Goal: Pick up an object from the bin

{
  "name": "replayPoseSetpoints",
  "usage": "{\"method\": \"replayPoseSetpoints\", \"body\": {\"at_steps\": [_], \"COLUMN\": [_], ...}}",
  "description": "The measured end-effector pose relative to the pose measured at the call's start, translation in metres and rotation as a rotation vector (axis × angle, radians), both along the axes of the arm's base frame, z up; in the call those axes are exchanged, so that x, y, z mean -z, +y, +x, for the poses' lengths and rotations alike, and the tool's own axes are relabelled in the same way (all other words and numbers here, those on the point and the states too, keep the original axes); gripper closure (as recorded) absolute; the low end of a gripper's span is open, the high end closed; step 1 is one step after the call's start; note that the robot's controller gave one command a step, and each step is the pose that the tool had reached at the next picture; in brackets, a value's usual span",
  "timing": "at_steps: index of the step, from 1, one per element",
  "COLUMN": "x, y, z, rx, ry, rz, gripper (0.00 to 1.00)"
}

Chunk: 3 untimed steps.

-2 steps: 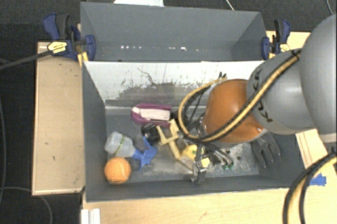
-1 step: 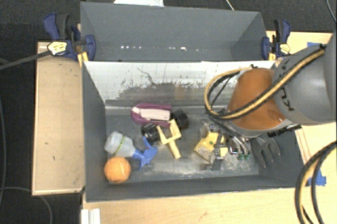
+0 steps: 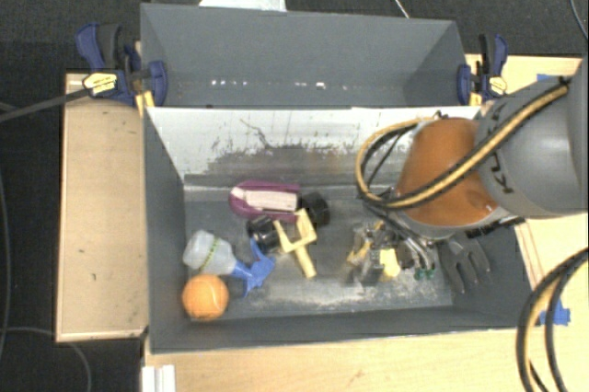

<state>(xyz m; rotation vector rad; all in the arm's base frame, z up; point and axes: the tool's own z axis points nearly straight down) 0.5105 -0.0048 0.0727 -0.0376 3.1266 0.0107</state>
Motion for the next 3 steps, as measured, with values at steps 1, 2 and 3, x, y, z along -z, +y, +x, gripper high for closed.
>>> {"method": "replayPoseSetpoints", "body": {"at_steps": [1, 2, 3], "x": [-0.125, -0.005, -0.016], "y": [0.029, 0.012, 0.075], "z": [0.004, 0.018, 0.001], "rx": [0.017, -0.055, -0.078], "ry": [-0.011, -0.014, -0.013], "rz": [0.002, 0.002, 0.004], "gripper": [1.00, 1.00, 1.00]}}
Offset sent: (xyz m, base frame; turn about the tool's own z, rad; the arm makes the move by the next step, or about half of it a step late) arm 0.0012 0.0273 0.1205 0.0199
